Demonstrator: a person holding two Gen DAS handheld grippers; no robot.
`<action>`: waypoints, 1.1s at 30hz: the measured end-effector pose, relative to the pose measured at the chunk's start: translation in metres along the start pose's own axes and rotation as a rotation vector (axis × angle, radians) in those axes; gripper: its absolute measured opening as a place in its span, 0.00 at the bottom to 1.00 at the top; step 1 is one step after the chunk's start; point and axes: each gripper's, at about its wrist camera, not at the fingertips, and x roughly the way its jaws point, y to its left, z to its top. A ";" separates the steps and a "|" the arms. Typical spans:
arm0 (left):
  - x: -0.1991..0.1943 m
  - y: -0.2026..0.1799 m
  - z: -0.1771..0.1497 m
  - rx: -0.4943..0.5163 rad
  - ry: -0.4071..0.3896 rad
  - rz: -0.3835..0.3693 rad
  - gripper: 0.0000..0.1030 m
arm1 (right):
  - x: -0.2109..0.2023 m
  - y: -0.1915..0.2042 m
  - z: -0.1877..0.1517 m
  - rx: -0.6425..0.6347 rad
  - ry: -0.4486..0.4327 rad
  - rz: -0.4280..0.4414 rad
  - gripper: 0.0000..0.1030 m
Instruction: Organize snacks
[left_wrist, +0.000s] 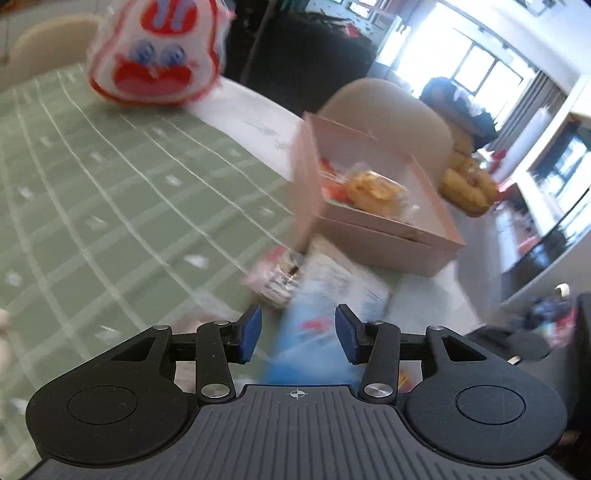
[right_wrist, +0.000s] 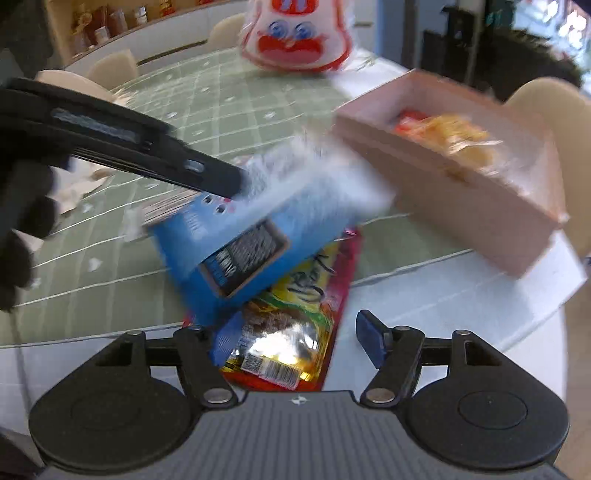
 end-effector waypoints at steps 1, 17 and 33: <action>-0.003 0.004 -0.001 0.018 -0.008 0.057 0.48 | -0.002 -0.005 -0.002 0.007 -0.008 -0.036 0.66; 0.037 0.002 -0.023 0.204 0.143 0.227 0.50 | 0.010 -0.021 -0.013 0.107 -0.054 -0.025 0.92; 0.040 -0.011 -0.022 0.157 0.169 0.230 0.44 | -0.021 -0.028 0.014 0.201 -0.141 0.046 0.80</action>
